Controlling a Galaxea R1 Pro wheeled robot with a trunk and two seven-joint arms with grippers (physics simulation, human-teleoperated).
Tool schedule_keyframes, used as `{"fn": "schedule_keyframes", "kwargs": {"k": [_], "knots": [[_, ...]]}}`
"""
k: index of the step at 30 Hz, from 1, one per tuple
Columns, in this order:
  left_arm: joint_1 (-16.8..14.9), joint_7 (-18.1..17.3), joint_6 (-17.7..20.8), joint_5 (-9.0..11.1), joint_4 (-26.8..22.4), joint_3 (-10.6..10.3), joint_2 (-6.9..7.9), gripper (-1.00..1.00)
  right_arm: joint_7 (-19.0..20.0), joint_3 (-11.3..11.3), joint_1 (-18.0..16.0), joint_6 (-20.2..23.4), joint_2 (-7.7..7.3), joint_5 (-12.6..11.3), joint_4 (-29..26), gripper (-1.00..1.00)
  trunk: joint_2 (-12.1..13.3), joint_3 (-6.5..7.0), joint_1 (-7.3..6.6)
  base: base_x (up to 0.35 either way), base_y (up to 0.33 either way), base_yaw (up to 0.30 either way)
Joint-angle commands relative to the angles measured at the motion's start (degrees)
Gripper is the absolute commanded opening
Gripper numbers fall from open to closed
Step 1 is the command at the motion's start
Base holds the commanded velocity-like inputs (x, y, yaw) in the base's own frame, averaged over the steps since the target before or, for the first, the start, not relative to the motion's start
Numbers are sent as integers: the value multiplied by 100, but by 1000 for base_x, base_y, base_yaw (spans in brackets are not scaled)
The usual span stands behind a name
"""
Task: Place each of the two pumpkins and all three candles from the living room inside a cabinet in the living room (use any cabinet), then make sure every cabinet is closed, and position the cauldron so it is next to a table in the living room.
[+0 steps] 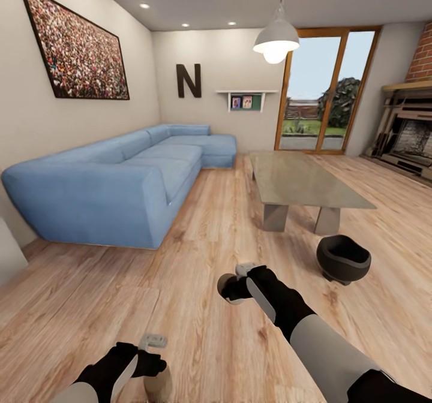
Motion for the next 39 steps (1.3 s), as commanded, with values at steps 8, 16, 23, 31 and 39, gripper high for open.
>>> {"fn": "schedule_keyframes", "kwargs": {"k": [8,16,23,31,39], "knots": [[-2,979,28,87,-32,-23,-357,100,-47,18,-5,85,-2,-73,-48,-100,-14,-184,19,0,0,0],[-2,1127,42,106,-59,-25,-459,100,-46,27,-5,173,-2,-65,-94,-100,-15,-206,21,0,0,0],[-2,764,43,108,-78,-17,-433,100,-46,18,-5,176,-2,-65,-95,-100,-15,-206,21,0,0,0],[-2,705,31,99,-101,497,-400,100,-44,22,-5,176,-2,-65,-96,-100,-25,-361,39,0,0,0],[-2,703,30,101,-449,666,-319,100,-44,23,-5,176,-2,-64,-96,-100,-27,-405,45,0,0,0]]}}
